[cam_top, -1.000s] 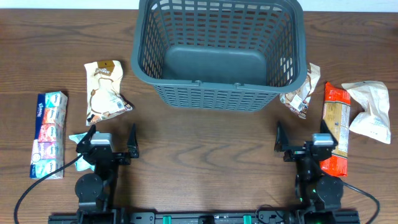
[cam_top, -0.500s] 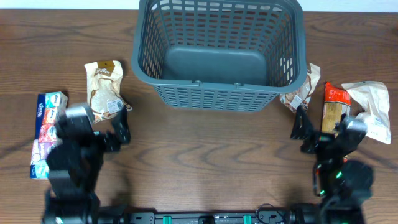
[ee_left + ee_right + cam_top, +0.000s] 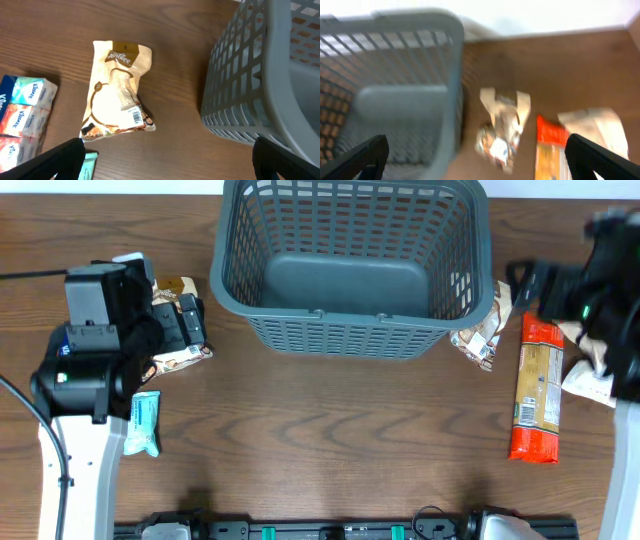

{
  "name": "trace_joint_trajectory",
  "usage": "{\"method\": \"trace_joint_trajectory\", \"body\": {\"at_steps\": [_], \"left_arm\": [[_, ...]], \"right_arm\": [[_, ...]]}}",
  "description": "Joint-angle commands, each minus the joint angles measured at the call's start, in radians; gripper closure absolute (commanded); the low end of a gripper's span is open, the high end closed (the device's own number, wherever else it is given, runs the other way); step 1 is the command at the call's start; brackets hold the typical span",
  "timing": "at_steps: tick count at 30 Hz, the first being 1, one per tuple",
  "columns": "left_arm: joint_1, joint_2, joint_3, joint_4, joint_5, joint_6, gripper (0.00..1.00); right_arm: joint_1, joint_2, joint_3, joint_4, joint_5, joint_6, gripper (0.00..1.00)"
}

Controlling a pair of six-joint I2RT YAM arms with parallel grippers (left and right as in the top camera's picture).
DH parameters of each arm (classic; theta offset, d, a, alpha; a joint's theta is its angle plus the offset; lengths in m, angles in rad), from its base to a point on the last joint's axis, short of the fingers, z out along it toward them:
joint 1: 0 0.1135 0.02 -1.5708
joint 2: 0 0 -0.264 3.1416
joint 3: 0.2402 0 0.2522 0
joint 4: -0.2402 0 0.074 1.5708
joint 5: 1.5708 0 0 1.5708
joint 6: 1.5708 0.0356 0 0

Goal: Pack container

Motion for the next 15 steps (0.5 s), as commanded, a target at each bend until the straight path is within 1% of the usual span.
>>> {"method": "trace_joint_trajectory", "body": {"at_steps": [1,3,4,5,6,7,8,12,15], "left_arm": [[-0.003,0.001,0.027,-0.013,0.001,0.006,0.01],[-0.003,0.001,0.027,-0.027,0.001,0.006,0.01],[-0.003,0.001,0.027,-0.034,0.0,0.006,0.01],[-0.003,0.001,0.027,-0.042,0.0,0.006,0.01],[-0.003,0.0,0.027,-0.049,0.0,0.005,0.01],[-0.003,0.0,0.027,-0.054,0.0,0.005,0.01],[-0.003,0.0,0.027,-0.061,-0.001,0.006,0.01],[-0.003,0.0,0.027,-0.079,-0.022,0.006,0.01],[-0.003,0.0,0.027,-0.087,-0.045,0.006,0.01]], "right_arm": [[-0.016,0.061,0.111,0.025,-0.027,-0.015,0.2],[-0.033,0.106,0.139,0.053,-0.022,0.026,0.58],[-0.044,0.127,0.149,0.056,-0.016,0.054,0.67],[-0.057,0.153,0.159,0.056,-0.013,0.08,0.8],[-0.069,0.175,0.166,0.055,-0.013,0.092,0.87],[-0.083,0.199,0.171,0.054,-0.014,0.101,0.91],[-0.092,0.221,0.172,0.055,-0.014,0.102,0.98],[-0.1,0.305,0.172,0.054,-0.006,0.046,0.99],[-0.099,0.362,0.172,0.055,0.028,0.033,0.99]]}}
